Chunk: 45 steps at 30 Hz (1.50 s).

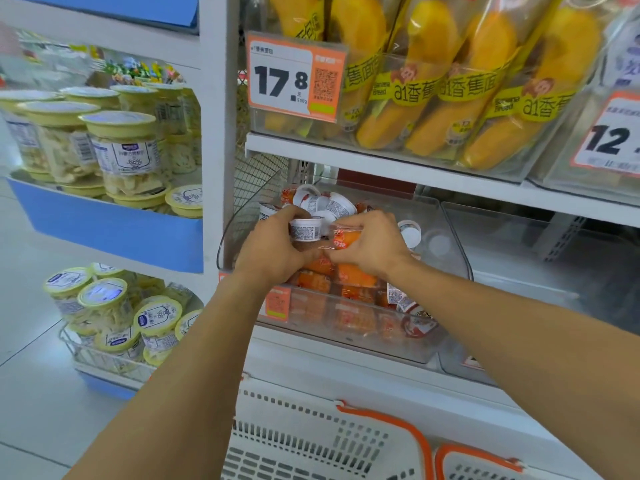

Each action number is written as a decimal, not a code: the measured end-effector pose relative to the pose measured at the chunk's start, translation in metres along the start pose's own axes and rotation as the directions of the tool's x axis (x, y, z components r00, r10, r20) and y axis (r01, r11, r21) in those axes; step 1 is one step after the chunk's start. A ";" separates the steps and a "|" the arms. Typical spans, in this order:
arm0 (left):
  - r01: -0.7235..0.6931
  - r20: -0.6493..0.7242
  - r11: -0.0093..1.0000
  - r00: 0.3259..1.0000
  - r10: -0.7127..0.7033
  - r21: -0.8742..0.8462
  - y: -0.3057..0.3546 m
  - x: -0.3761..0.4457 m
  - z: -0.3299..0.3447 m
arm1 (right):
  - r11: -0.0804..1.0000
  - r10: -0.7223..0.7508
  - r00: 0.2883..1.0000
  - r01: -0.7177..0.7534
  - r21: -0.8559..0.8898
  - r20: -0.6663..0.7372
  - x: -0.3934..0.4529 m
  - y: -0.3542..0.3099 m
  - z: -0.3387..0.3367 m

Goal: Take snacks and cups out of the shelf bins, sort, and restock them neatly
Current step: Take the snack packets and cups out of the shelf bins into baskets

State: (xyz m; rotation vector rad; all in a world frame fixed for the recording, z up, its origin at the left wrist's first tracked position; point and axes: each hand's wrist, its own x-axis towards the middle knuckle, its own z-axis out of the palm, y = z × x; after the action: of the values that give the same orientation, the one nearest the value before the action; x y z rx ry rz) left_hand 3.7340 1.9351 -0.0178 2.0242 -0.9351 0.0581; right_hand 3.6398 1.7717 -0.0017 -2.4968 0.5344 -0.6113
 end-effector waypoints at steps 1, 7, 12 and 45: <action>-0.021 0.000 1.000 1.000 0.021 -0.019 0.001 -0.001 -0.002 | 1.000 -0.001 1.000 0.001 0.016 0.000 -0.002 0.000 -0.003; -0.174 0.000 0.979 0.985 0.175 -0.107 0.022 -0.008 -0.014 | 0.979 -0.108 0.994 0.113 0.169 -0.035 -0.024 -0.016 -0.046; -0.280 0.004 0.950 0.959 0.283 -0.140 0.056 -0.018 -0.023 | 0.954 -0.143 0.986 0.161 0.252 -0.088 -0.058 -0.029 -0.086; 0.182 0.836 0.968 0.494 -0.240 0.171 0.175 -0.323 0.339 | 0.690 0.717 0.545 -0.642 -0.334 0.435 -0.439 0.260 -0.203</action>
State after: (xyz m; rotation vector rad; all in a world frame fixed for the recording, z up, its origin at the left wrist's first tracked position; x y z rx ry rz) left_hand 3.2921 1.8196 -0.2221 2.1951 -1.2457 -1.1899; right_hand 3.1110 1.6980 -0.1284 -2.1443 1.2541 0.4515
